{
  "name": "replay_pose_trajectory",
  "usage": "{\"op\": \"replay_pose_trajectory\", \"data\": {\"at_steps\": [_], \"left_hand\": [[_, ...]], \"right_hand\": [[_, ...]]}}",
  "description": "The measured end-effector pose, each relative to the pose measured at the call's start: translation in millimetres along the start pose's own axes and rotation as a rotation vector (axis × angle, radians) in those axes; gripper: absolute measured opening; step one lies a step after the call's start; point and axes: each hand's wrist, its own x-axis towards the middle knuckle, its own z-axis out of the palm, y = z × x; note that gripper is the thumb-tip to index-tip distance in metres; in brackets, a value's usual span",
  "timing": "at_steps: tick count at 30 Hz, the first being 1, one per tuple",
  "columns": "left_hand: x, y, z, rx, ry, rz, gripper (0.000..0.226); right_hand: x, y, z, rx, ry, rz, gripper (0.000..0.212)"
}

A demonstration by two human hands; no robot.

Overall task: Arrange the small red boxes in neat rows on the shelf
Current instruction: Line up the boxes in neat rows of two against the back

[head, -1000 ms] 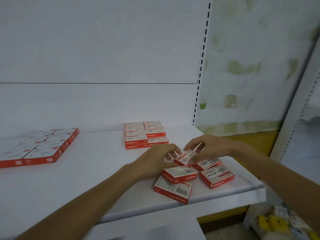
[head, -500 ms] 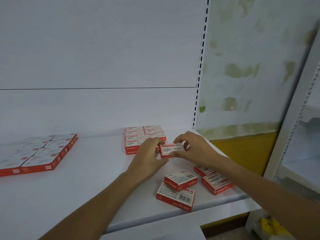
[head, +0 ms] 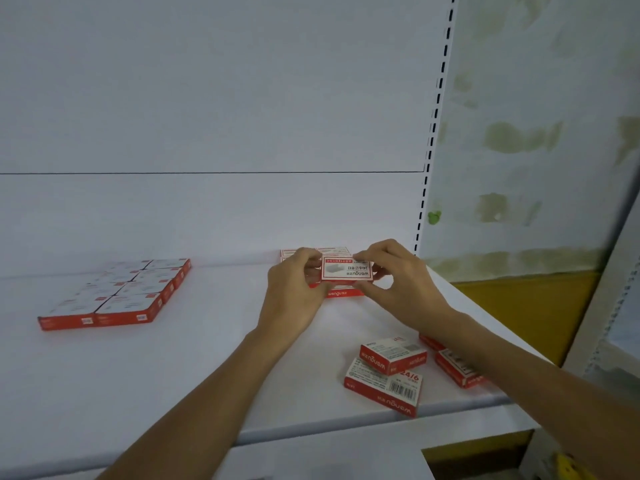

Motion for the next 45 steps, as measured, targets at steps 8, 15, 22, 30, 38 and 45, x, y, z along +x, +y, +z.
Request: {"op": "replay_pose_trajectory", "data": {"at_steps": [8,15,22,30,38,45], "left_hand": [[-8,2,5,0.131,-0.142,-0.02,0.037],[-17,-14,6,0.426,-0.407,0.022,0.017],[-15,-15,7,0.406,-0.425,0.038,0.014],[-13,-15,9,0.385,-0.428,0.058,0.016],[-14,7,3,0.038,-0.567,-0.103,0.023],[-40,33,4,0.144,-0.782,-0.061,0.054]], "right_hand": [[2,13,-2,-0.013,-0.122,0.14,0.033],[17,30,13,-0.099,-0.326,0.276,0.026],[35,33,27,-0.141,-0.355,0.289,0.026],[39,32,27,-0.182,-0.372,0.37,0.027],[23,22,10,-0.106,-0.345,0.34,0.04],[-3,10,-22,-0.057,-0.382,0.285,0.027]]}}
